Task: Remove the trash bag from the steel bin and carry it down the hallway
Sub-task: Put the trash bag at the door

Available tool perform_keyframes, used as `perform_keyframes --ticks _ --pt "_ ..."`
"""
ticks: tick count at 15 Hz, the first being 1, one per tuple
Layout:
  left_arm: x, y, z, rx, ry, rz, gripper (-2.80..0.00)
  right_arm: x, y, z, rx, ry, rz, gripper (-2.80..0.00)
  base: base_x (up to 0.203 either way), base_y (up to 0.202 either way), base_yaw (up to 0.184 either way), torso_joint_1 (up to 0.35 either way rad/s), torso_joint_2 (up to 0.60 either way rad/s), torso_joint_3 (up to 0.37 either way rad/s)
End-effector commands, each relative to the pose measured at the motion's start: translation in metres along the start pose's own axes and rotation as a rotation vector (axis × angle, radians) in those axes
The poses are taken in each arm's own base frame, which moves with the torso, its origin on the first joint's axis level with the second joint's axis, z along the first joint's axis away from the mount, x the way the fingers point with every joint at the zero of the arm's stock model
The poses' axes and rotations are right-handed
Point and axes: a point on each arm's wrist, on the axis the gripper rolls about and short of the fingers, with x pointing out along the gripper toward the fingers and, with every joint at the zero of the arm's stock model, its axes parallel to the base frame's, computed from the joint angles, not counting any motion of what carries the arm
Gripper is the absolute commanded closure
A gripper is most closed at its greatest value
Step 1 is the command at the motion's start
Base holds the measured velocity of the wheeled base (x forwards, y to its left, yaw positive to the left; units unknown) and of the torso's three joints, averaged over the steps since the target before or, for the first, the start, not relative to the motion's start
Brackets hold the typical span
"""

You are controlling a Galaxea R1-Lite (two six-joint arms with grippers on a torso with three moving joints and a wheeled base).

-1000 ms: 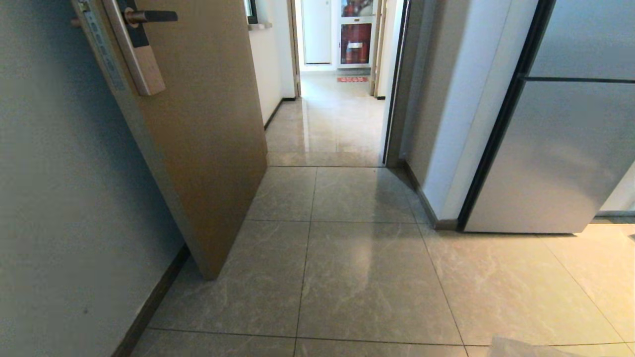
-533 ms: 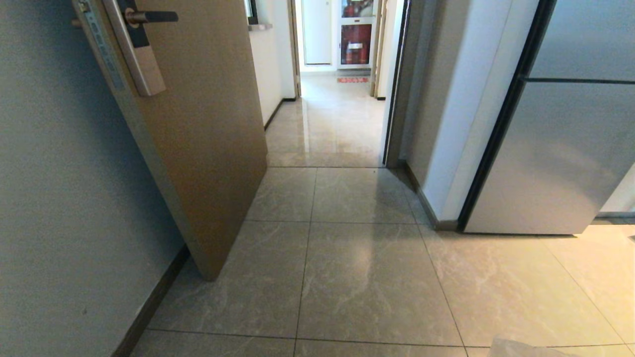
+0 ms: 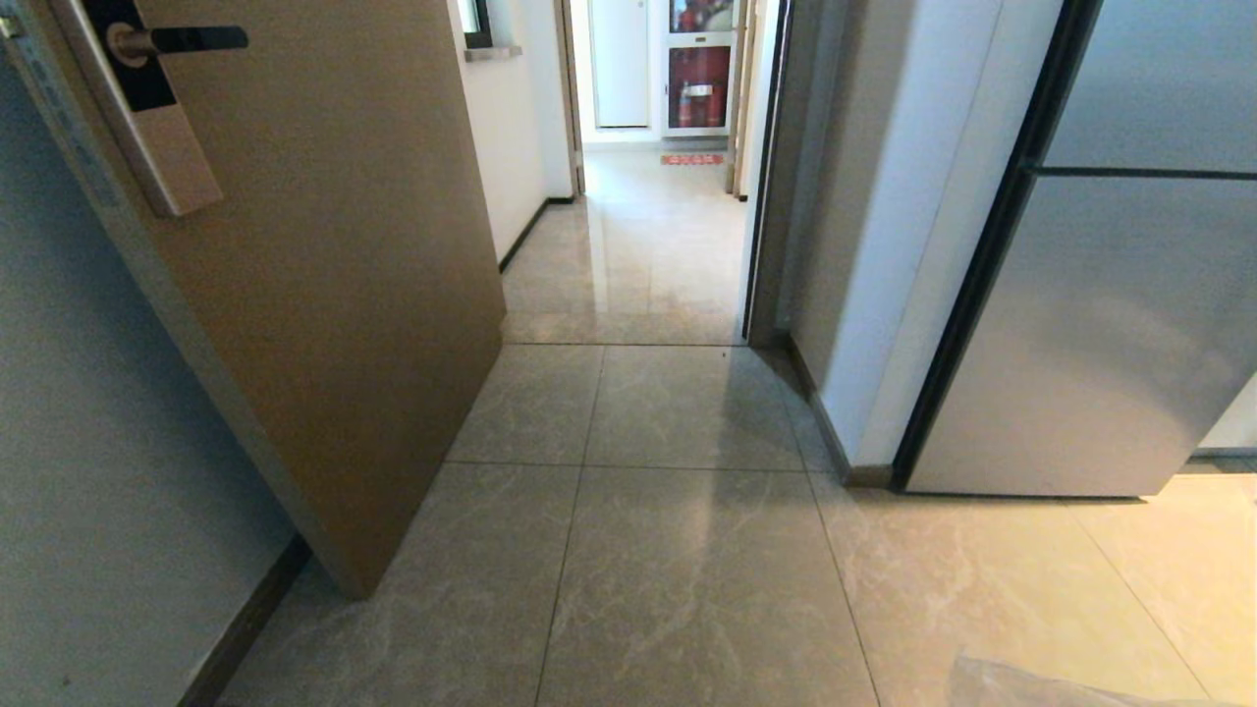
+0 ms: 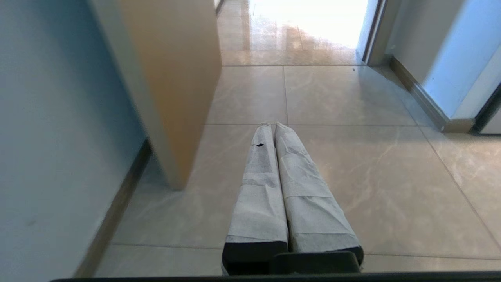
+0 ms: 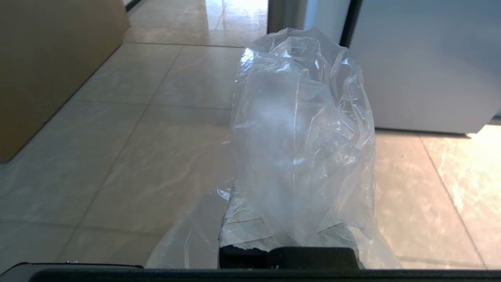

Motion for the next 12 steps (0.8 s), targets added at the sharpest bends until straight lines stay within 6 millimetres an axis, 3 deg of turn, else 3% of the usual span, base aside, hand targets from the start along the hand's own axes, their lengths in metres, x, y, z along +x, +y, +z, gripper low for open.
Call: perform_keyframes --ticks 1,4,12 --pt "0.0000 0.0000 0.0000 -0.001 0.000 0.001 0.00 0.0000 0.0000 0.0000 -0.001 0.001 0.000 0.00 0.192 -0.193 0.001 0.005 0.00 0.004" --pt "0.0000 0.0000 0.0001 -0.001 0.000 0.001 0.00 0.0001 0.0000 0.0000 -0.001 0.002 0.001 0.00 0.166 -0.168 -0.001 0.002 0.00 0.003" --pt "0.0000 0.0000 0.0000 -0.001 0.000 0.001 0.00 0.0001 0.0000 0.0000 -0.001 0.002 0.001 0.00 0.004 -0.005 0.001 0.000 0.00 0.000"
